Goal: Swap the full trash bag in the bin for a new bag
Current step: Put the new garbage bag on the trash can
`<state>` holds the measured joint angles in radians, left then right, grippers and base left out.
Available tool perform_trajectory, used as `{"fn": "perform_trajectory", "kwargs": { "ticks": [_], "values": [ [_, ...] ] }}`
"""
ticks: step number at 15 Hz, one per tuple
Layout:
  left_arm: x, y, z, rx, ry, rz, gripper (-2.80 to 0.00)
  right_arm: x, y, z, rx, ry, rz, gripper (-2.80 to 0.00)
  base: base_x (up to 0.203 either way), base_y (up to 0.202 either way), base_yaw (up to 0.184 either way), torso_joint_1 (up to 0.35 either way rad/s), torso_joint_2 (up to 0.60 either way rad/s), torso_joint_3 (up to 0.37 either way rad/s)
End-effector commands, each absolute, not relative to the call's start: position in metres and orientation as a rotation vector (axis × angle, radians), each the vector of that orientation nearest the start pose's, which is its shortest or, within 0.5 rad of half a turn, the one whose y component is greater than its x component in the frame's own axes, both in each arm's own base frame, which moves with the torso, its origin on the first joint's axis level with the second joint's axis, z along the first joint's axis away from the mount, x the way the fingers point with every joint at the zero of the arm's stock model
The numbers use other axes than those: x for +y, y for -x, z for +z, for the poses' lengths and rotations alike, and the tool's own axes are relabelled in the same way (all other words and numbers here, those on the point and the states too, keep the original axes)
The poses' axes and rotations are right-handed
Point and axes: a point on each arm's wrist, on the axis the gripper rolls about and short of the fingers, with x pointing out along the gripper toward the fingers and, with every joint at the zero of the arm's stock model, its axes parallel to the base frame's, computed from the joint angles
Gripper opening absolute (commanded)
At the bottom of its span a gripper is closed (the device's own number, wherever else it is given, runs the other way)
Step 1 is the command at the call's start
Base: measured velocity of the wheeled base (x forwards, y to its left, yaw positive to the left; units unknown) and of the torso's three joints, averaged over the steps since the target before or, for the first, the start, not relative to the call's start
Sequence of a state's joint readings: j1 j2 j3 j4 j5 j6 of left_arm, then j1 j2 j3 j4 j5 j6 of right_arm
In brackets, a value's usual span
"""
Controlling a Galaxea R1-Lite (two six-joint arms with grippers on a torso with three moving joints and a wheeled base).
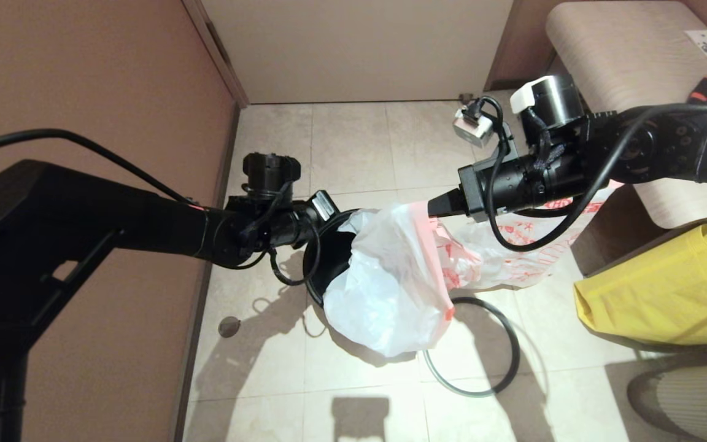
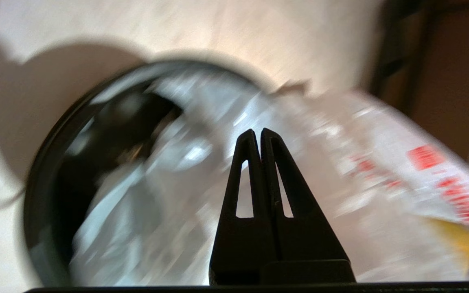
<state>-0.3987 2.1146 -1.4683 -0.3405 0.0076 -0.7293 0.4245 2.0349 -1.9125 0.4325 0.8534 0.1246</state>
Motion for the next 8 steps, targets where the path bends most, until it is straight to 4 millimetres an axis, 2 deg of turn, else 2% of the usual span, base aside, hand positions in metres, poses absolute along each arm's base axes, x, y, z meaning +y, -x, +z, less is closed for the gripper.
{"fn": "perform_trajectory", "kwargs": {
  "ticks": [1, 4, 8],
  "values": [
    [-0.171, -0.404, 0.198, 0.313, 0.681, -0.314, -2.80, 0.185, -0.350, 0.273, 0.641, -0.200, 1.241, -2.80, 0.000, 0.000, 0.000, 0.000, 0.00, 0.000],
    [-0.173, -0.410, 0.205, 0.252, 0.653, -0.353, -2.80, 0.191, -0.347, 0.278, 0.560, -0.145, 1.299, -2.80, 0.000, 0.000, 0.000, 0.000, 0.00, 0.000],
    [-0.169, -0.403, 0.209, 0.260, 0.625, -0.351, -2.80, 0.189, -0.346, 0.266, 0.592, -0.148, 1.308, -2.80, 0.000, 0.000, 0.000, 0.000, 0.00, 0.000]
  ]
}}
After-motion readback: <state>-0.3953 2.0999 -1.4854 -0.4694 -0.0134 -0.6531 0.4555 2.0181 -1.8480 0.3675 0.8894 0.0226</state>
